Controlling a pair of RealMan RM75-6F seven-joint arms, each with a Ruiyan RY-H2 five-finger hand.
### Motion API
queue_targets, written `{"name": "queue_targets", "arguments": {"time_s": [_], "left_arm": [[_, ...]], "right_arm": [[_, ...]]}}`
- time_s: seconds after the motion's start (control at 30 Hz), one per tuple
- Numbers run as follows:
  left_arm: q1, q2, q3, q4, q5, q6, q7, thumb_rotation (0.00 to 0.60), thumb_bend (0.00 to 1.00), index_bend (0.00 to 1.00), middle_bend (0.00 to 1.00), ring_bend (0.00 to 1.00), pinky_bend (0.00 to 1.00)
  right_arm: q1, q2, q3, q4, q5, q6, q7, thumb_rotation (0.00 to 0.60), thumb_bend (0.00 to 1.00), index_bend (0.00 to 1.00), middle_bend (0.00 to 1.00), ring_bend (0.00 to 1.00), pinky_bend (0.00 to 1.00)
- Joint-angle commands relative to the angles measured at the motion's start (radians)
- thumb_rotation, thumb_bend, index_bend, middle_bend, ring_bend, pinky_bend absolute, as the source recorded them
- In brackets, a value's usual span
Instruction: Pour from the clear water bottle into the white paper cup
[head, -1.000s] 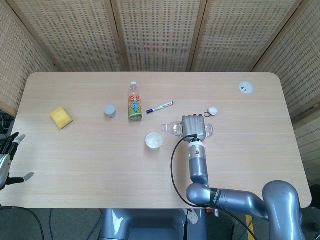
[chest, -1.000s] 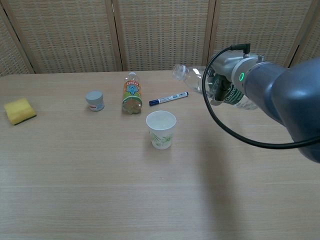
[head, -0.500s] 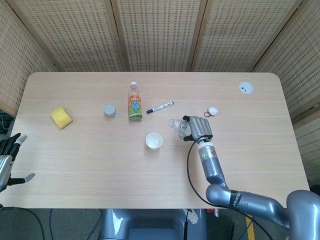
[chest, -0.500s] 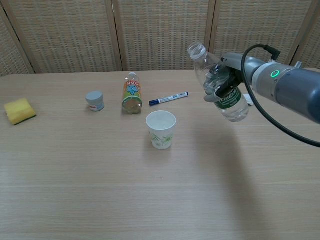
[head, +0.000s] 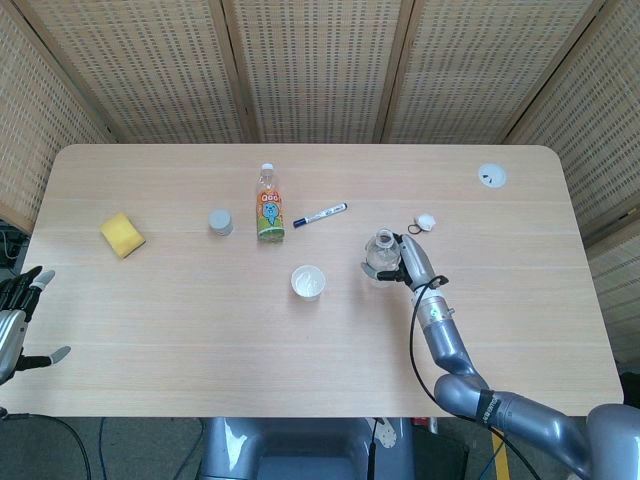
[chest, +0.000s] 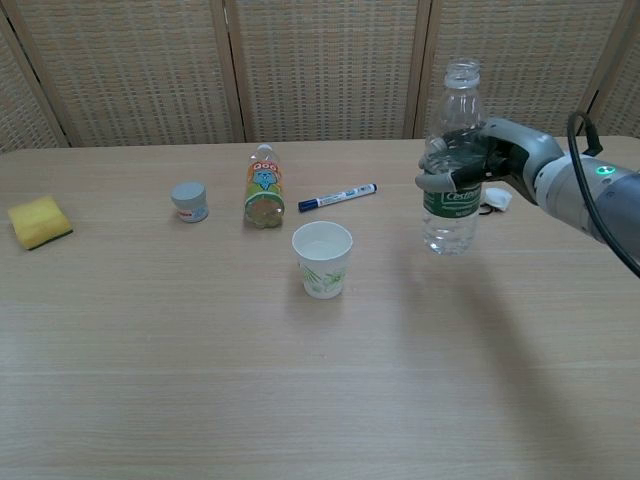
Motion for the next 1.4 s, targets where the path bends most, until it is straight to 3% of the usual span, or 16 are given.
{"name": "queue_targets", "arguments": {"time_s": [0.03,0.23,0.57,0.8,1.03,1.23,1.4], "left_arm": [[-0.001,0.0,0.0,0.0,-0.001,-0.001,0.001,0.6,0.05,0.0,0.0,0.0,0.0],[-0.001,0.001,-0.004,0.003,-0.008,-0.001,-0.003,0.6,0.05,0.0,0.0,0.0,0.0],[-0.003,-0.001,-0.004,0.002,-0.011,-0.005,0.002,0.6,0.05,0.0,0.0,0.0,0.0],[-0.005,-0.006,-0.003,0.002,-0.014,-0.007,0.012,0.6,0.05,0.0,0.0,0.0,0.0],[-0.007,-0.011,-0.004,0.003,-0.021,-0.009,0.023,0.6,0.05,0.0,0.0,0.0,0.0],[-0.01,-0.016,-0.005,0.003,-0.029,-0.013,0.036,0.6,0.05,0.0,0.0,0.0,0.0],[-0.012,-0.019,-0.005,0.002,-0.033,-0.017,0.045,0.6,0.05,0.0,0.0,0.0,0.0]], "right_arm": [[-0.022,-0.05,-0.004,0.072,-0.063,-0.007,0.097,0.6,0.58,0.53,0.61,0.55,0.45],[-0.02,-0.117,-0.006,0.161,-0.108,0.036,0.187,0.6,0.59,0.53,0.61,0.55,0.41],[-0.016,-0.144,-0.012,0.222,-0.12,0.02,0.248,0.6,0.6,0.53,0.61,0.55,0.37],[-0.013,-0.148,-0.018,0.253,-0.13,0.002,0.27,0.6,0.57,0.53,0.58,0.43,0.34],[-0.013,-0.156,-0.029,0.291,-0.147,-0.018,0.318,0.6,0.36,0.52,0.39,0.21,0.27],[-0.01,-0.156,-0.038,0.314,-0.165,-0.033,0.355,0.6,0.28,0.48,0.3,0.17,0.24],[-0.008,-0.162,-0.037,0.336,-0.17,-0.028,0.361,0.6,0.05,0.39,0.26,0.1,0.12]]}}
